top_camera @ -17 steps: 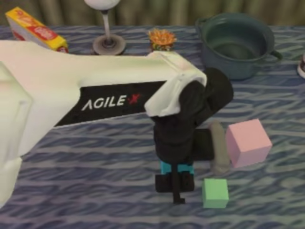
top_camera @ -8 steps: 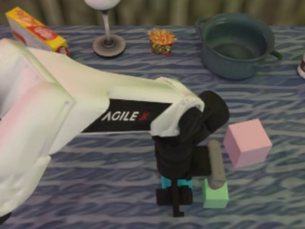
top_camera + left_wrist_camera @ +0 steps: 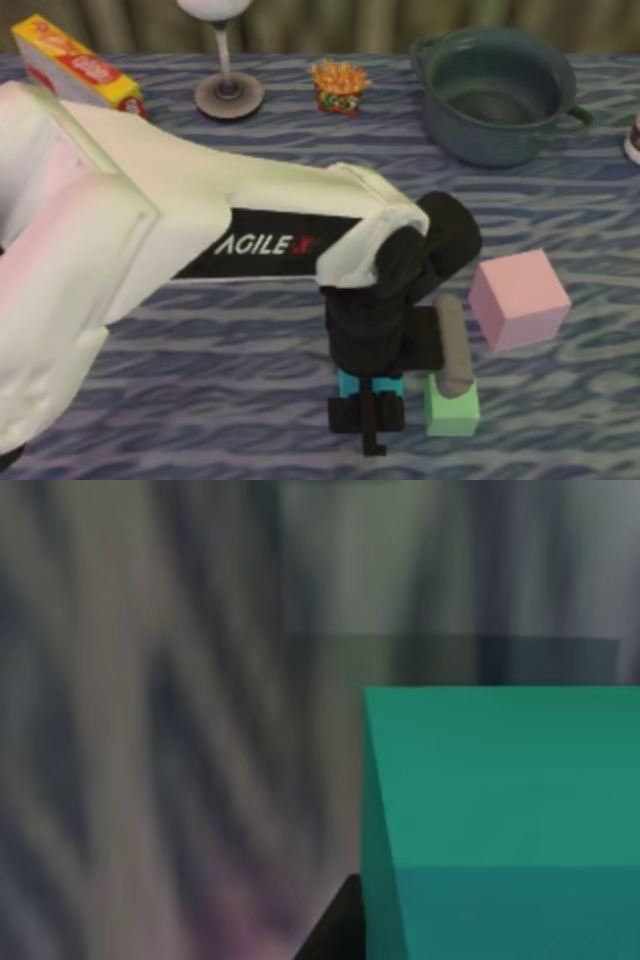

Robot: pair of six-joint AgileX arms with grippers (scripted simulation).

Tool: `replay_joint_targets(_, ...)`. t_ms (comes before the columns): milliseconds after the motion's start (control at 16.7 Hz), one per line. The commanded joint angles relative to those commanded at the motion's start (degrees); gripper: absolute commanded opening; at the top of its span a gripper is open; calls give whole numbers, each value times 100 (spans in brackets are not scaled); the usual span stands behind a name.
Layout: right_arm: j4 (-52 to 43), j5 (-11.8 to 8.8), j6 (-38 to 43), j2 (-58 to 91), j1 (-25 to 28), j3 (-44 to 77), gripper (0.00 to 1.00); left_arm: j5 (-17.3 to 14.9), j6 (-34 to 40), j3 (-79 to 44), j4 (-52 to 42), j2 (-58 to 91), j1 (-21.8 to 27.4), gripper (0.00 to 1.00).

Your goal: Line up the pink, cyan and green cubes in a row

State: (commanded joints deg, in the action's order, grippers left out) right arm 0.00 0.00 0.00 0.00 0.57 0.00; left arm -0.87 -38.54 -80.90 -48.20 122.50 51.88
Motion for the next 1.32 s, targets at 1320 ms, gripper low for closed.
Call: replay_joint_targets(1320, 0, 0, 0, 0, 0, 0, 100, 2, -2, -770, -1295, -487, -116, 100)
